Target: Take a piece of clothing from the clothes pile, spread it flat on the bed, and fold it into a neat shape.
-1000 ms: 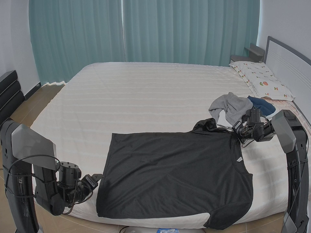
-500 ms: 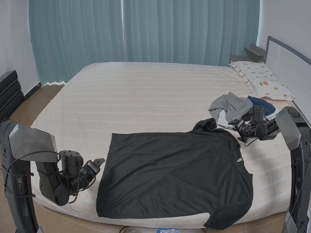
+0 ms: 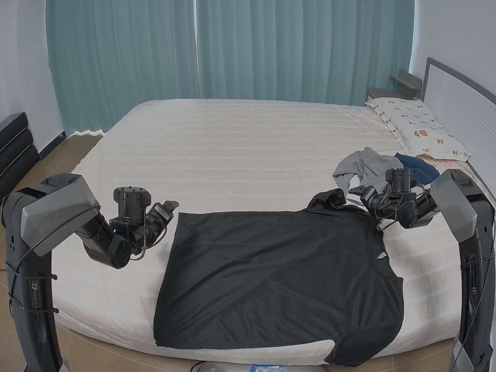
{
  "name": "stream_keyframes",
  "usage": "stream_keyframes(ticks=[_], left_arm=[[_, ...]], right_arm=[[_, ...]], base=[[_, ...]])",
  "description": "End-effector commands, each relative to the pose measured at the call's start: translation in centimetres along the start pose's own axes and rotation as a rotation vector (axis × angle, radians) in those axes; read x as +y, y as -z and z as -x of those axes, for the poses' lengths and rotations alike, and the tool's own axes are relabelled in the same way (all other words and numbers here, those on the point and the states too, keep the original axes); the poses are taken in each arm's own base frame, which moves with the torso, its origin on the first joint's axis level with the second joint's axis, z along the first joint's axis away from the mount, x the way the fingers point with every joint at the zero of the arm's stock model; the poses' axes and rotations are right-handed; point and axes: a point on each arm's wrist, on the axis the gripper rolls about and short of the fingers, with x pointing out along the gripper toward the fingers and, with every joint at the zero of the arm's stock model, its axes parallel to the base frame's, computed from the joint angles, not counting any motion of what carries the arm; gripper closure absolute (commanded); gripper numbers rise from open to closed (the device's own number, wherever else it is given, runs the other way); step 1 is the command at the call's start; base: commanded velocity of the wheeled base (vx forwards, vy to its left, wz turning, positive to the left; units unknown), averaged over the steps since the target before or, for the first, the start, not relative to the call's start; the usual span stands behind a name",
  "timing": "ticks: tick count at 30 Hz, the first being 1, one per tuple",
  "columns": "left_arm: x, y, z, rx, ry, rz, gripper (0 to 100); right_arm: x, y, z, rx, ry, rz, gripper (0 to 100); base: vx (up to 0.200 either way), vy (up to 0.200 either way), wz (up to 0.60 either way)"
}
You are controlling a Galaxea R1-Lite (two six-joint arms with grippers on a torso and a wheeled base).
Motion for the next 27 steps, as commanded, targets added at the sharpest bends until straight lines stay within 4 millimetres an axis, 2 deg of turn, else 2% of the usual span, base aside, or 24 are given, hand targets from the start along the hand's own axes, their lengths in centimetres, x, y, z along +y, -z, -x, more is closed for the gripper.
stream_keyframes(ticks=[1, 4, 10, 13, 24, 27], left_arm=[[0.0, -1.5, -7.3, -0.031, -0.015, 0.058, 0], [0.9, -1.0, -8.9, -0.042, -0.024, 0.069, 0], [1.3, -0.7, -9.1, -0.044, -0.034, 0.082, 0], [1.8, -0.2, -9.3, -0.047, -0.057, 0.032, 0], [1.8, -0.3, -9.3, -0.108, -0.055, 0.034, 0], [2.0, -0.2, -9.2, -0.125, -0.067, 0.034, 0]], right_arm=[[1.0, 2.1, -0.5, 0.013, -0.039, -0.014, 0], [0.7, 2.3, -0.9, -0.013, -0.061, -0.087, 0], [-0.2, 2.5, -0.8, -0.039, -0.058, -0.105, 0], [0.1, 2.0, -0.5, -0.054, -0.062, -0.104, 0], [0.8, 2.6, -1.2, -0.036, -0.081, -0.09, 0], [0.3, 3.5, -2.9, -0.035, -0.077, -0.086, 0]], base=[[0.0, 0.0, 0.0], [0.0, 0.0, 0.0], [0.0, 0.0, 0.0], [0.0, 0.0, 0.0], [0.0, 0.0, 0.0], [0.0, 0.0, 0.0]])
